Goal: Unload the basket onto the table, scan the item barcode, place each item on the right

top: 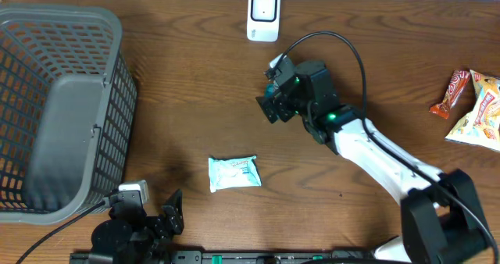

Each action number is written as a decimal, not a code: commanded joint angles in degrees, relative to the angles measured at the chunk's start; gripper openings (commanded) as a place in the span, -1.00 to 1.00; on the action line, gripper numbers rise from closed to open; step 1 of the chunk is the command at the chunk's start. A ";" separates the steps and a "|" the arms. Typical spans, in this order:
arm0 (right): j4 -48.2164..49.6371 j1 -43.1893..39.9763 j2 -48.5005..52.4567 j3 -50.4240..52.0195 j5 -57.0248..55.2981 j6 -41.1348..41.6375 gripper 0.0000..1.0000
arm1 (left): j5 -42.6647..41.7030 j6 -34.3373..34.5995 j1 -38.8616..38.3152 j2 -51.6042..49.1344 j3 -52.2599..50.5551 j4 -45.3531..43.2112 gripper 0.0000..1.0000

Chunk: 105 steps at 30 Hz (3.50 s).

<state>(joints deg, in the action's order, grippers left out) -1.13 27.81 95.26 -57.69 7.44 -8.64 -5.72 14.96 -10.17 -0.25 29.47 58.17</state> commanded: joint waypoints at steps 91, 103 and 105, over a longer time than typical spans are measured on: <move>-9.11 1.88 29.83 -48.00 -43.52 -20.72 -0.59 | -0.28 -0.55 0.24 0.04 0.00 0.04 0.72; -4.85 4.50 54.01 -79.38 -53.46 -35.69 -0.47 | -0.28 -0.55 0.24 0.04 0.00 0.04 0.72; -3.69 4.61 54.29 -79.45 -51.95 -35.43 -0.47 | -0.28 -0.55 0.24 0.04 0.00 0.04 0.72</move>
<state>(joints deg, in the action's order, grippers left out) -6.31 31.48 149.77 -133.56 -40.95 -39.75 -5.72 14.96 -10.17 -0.25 29.47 58.19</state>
